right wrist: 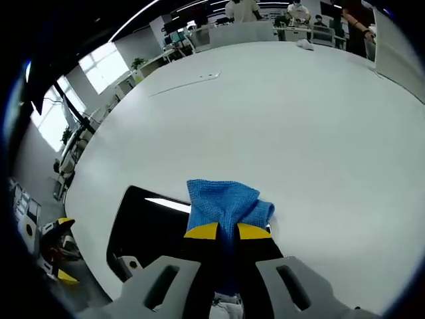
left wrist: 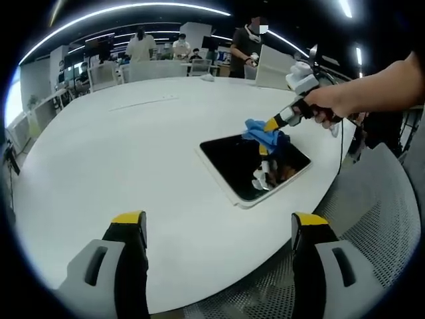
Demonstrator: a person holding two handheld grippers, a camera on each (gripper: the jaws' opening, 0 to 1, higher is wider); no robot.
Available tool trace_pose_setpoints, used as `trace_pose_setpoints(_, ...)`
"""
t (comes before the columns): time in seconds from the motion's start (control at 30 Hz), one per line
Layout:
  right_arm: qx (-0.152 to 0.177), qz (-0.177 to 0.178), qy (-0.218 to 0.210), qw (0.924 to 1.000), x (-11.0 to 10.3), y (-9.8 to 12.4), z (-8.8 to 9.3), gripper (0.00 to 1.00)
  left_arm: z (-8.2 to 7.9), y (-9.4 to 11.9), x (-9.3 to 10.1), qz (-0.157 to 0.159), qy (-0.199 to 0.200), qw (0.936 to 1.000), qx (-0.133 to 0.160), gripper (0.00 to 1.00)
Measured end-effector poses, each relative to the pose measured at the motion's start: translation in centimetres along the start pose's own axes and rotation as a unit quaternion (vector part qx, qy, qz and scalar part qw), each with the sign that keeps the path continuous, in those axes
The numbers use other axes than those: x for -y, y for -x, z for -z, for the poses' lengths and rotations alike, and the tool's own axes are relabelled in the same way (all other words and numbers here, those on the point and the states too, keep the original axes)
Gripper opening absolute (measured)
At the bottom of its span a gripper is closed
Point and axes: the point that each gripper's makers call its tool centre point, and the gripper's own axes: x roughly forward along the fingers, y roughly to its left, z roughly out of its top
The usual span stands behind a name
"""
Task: Wipe the mirror surface with the cleaning cloth until all visible marks leave the cleaned area.
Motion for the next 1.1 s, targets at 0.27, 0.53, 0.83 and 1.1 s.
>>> trace_pose_setpoints(0.27, 0.005, 0.002, -0.008, 1.0000, -0.1, 0.2, 0.0, 0.04, 0.1, 0.0, -0.2, -0.001, 0.000, 1.0000, 0.000, 0.89)
trace_pose_setpoints(0.53, 0.017, 0.001, -0.009, 0.9998, 0.1, -0.1, 0.3, 0.04, 0.1, -0.1, -0.3, -0.003, 0.000, 1.0000, 0.000, 0.89)
trace_pose_setpoints(0.83, 0.020, -0.002, -0.011, 0.9997, -0.2, 0.5, 1.4, 0.04, 0.1, -0.1, -0.2, -0.002, -0.001, 1.0000, -0.001, 0.90)
trace_pose_setpoints(1.1, 0.024, -0.013, -0.018, 0.9995, -0.6, 1.2, 2.9, 0.04, -0.3, 0.1, -0.2, -0.005, -0.001, 1.0000, 0.006, 0.92)
